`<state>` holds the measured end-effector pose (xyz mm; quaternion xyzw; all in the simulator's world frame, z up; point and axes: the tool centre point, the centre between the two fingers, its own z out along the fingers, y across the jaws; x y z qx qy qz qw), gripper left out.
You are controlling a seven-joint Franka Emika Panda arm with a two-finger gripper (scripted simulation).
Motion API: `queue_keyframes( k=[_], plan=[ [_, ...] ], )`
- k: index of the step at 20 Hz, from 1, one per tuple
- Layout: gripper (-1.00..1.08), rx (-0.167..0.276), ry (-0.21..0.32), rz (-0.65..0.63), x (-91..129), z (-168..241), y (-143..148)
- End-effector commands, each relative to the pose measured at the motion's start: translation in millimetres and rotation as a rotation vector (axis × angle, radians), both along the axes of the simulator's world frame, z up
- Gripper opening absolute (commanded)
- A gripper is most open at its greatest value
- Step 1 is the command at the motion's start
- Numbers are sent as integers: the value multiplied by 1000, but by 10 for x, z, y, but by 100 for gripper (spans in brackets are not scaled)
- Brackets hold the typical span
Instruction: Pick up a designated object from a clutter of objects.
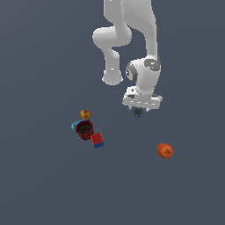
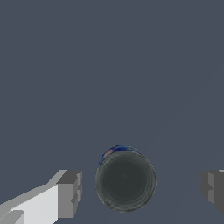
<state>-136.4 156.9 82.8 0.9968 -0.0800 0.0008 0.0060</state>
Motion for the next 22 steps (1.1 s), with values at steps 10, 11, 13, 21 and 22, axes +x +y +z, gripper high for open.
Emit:
queue_keyframes(
  k=[10,11,13,21,22],
  plan=[
    [100,12,0,-31,-288,-189,91],
    [100,11,1,-29,-278,-183,87],
    [100,11,1,-29,-278,-192,87],
    [100,12,1,-29,-289,-399,87],
    [100,12,1,-29,-291,-444,87]
  ],
)
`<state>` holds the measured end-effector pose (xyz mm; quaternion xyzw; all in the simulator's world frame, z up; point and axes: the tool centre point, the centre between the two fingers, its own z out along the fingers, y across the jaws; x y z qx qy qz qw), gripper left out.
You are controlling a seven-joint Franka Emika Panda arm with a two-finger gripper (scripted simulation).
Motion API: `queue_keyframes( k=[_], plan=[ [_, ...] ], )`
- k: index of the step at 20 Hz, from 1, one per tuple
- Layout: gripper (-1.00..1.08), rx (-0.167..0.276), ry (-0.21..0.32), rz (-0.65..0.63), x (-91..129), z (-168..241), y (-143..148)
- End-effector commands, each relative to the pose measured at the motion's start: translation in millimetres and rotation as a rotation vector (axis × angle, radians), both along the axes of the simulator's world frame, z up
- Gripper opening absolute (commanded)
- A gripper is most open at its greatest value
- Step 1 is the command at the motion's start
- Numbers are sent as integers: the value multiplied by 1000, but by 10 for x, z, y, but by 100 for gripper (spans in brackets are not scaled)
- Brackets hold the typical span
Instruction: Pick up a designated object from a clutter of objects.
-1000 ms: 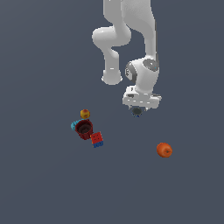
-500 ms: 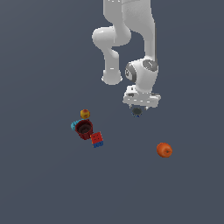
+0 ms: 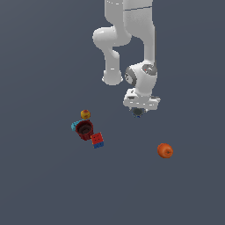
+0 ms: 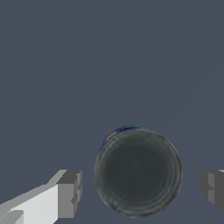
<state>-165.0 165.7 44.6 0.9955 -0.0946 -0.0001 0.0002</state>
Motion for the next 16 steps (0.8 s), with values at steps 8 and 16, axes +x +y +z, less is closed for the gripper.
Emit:
queue_keyframes(
  k=[8,16],
  plan=[
    [100,0,0,-1,-6,-292,-1],
    [-100,0,0,-1,-5,-310,2]
  ],
)
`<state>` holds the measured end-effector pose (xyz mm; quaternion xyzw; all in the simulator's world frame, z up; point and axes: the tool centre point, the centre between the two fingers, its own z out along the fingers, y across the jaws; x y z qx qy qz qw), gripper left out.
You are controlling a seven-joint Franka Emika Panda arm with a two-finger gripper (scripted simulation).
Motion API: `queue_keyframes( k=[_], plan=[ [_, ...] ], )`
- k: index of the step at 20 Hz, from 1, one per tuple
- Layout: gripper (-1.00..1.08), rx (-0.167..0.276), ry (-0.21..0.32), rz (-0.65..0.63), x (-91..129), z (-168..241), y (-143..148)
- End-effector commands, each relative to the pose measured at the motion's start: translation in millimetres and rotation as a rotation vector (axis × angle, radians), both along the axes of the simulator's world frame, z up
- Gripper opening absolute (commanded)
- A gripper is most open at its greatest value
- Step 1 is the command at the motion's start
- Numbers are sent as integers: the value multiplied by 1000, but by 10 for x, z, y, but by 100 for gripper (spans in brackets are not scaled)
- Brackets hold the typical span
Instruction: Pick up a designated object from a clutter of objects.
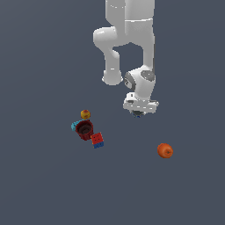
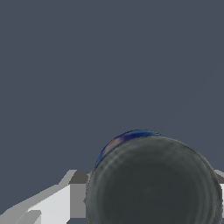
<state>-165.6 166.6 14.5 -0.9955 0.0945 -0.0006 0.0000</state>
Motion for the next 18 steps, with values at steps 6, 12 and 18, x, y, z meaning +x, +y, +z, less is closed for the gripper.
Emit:
queue_keyframes(
  k=[6,12,18],
  plan=[
    [-100,0,0,0,1,-1,-1],
    [-100,0,0,0,23,72,-20],
    [-100,-1,0,0,93,295,-79]
  ],
)
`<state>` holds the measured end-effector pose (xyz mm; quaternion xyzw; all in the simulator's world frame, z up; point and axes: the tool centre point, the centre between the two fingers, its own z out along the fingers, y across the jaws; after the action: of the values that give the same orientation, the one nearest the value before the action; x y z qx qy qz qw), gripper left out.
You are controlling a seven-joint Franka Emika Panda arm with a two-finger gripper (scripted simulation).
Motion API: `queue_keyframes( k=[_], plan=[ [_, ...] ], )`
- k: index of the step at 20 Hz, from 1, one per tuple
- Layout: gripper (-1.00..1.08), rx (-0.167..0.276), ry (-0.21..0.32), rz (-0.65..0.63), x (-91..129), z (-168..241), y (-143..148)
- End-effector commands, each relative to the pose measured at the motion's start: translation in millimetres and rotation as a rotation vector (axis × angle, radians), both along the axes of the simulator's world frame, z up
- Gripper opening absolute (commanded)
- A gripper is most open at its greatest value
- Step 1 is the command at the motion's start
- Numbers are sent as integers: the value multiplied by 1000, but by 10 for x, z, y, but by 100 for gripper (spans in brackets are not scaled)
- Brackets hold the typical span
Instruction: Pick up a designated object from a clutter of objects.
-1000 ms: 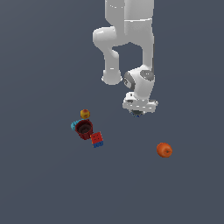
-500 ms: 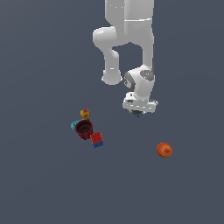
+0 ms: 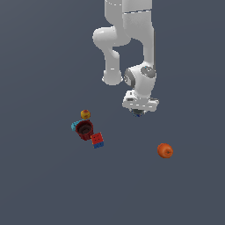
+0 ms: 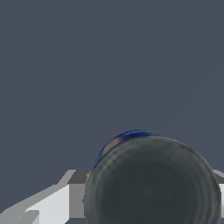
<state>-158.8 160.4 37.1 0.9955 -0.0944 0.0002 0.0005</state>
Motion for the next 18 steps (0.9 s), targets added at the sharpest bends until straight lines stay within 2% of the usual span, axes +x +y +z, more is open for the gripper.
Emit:
queue_keyframes(
  k=[1,18],
  plan=[
    [-100,0,-1,0,40,120,-29],
    [-100,6,1,2,431,1407,-325]
  ],
)
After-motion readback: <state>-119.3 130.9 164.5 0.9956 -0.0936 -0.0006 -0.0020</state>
